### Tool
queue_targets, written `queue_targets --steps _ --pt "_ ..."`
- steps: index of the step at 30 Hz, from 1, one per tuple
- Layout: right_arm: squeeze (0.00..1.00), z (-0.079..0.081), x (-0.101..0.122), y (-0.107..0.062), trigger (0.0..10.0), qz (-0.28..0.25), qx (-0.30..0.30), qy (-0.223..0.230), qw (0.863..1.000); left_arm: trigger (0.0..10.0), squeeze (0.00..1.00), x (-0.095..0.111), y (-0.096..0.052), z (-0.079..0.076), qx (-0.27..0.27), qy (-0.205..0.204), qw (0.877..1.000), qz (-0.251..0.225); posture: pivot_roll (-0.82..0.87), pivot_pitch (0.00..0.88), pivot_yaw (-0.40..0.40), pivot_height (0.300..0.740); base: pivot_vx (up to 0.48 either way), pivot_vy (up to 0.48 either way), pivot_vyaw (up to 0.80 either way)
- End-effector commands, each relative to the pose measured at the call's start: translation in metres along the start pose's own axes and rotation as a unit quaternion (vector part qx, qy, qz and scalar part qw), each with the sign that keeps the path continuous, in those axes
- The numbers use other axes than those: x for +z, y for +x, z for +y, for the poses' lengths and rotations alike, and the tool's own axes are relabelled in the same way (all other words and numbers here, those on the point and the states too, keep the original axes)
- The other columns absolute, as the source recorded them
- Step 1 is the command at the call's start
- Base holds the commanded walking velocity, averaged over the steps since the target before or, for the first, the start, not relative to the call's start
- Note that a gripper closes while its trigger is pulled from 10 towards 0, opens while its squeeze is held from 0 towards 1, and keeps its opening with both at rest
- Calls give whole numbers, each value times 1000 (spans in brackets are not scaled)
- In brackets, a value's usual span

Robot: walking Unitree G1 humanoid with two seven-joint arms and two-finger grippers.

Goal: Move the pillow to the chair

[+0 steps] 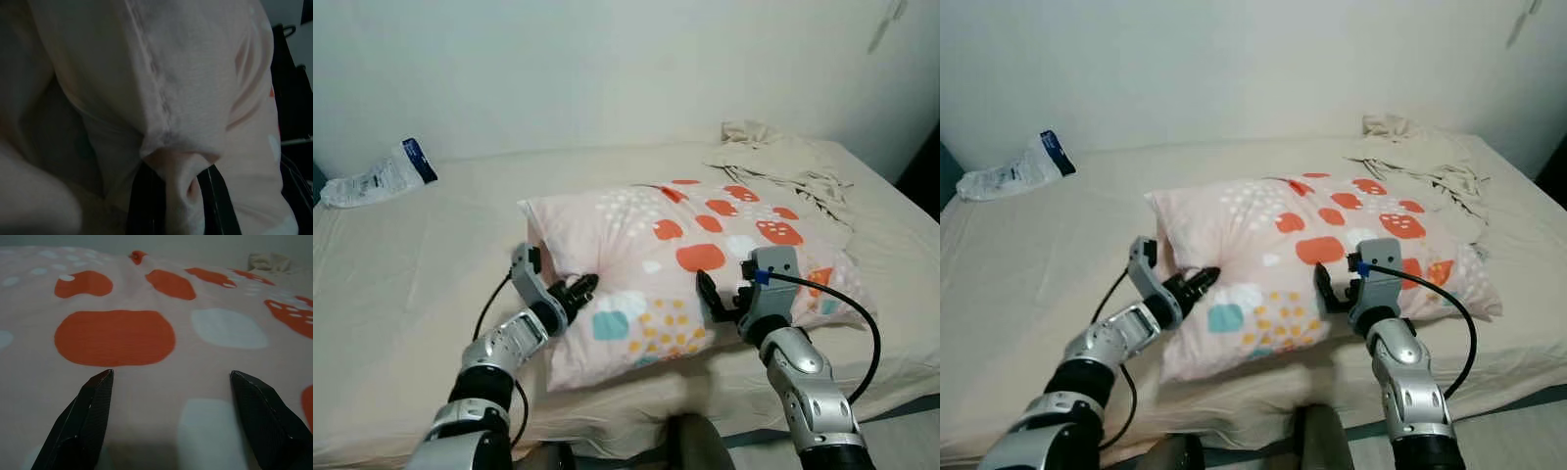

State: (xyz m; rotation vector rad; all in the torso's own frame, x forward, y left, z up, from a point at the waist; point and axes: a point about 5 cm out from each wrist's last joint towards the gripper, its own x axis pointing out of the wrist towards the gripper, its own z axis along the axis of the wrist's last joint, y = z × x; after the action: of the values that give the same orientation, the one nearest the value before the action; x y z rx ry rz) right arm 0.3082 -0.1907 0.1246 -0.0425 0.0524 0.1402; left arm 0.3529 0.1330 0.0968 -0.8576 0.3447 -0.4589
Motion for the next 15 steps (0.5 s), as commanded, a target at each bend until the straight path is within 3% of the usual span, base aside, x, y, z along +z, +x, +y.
queue_targets --steps 1,6,12,13,14,15 --pt "0 -3 0 1 10000 6 0 8 1000 0 0 20 -8 6 3 -3 1000 -6 -113 126 -2 607 0 0 0" --pt "0 -7 3 3 10000 2 -1 7 1000 0 0 67 -28 -4 -73 34 997 -20 -105 125 -5 607 0 0 0" --pt "0 -8 5 3 10000 -1 -2 8 1000 0 0 94 -53 4 -77 82 993 -17 -100 123 -5 607 0 0 0" --pt "0 -8 5 4 10000 -2 -1 9 1000 0 0 105 -66 9 -76 104 991 -19 -98 121 -4 607 0 0 0" --pt "0 -8 5 4 10000 -2 -1 9 1000 0 0 105 -66 9 -76 104 991 -19 -98 121 -4 607 0 0 0" --pt "0 -9 7 5 10000 -5 0 9 1000 0 0 113 -76 13 -73 127 989 -19 -97 122 -5 607 0 0 0"
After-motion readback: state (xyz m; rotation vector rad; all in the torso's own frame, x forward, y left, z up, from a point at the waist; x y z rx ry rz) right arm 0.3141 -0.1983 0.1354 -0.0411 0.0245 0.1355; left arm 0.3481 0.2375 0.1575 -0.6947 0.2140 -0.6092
